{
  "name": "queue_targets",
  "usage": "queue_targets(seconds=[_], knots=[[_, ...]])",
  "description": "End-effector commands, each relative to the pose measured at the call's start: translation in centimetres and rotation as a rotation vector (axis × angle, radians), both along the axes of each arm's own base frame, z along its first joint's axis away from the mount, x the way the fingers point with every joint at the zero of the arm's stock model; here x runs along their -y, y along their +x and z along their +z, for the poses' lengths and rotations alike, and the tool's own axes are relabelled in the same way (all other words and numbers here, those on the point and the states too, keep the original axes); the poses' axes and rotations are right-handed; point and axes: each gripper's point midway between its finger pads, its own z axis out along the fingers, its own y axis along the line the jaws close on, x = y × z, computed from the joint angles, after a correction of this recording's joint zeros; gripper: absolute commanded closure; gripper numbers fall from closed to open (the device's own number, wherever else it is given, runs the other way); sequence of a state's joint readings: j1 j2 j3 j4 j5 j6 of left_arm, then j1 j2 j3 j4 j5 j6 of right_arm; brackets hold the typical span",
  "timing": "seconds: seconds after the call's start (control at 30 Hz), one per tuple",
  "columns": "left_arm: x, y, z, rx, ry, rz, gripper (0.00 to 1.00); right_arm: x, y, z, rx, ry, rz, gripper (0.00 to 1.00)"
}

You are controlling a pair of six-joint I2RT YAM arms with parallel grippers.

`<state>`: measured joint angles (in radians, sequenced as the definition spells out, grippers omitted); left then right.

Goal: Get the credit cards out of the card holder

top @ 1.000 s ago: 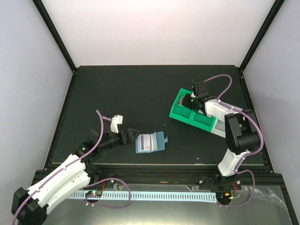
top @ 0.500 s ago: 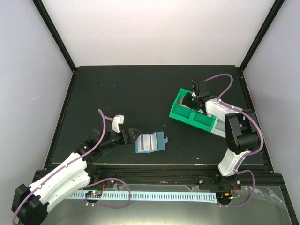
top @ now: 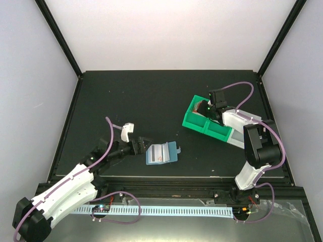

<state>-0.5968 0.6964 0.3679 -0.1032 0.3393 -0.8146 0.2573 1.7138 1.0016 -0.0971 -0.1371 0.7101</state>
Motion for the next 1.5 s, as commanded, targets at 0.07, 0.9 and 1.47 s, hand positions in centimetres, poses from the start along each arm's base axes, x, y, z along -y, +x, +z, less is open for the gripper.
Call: queue_targets(seconds=[0.07, 0.9, 1.47], knots=[[0.8, 0.4, 1.9, 0.031, -0.034, -0.026, 0.01, 0.8, 1.0, 1.5, 0.067, 0.000, -0.047, 0.99], [1.0, 1.8, -2.7, -0.027, 0.097, -0.028, 0.01, 2.1, -1.1, 4.9, 0.052, -0.037, -0.071, 0.56], [2.2, 1.6, -4.7, -0.134, 0.104, -0.092, 0.01, 0.4, 1.3, 3.0, 0.065, -0.107, 0.062, 0.99]])
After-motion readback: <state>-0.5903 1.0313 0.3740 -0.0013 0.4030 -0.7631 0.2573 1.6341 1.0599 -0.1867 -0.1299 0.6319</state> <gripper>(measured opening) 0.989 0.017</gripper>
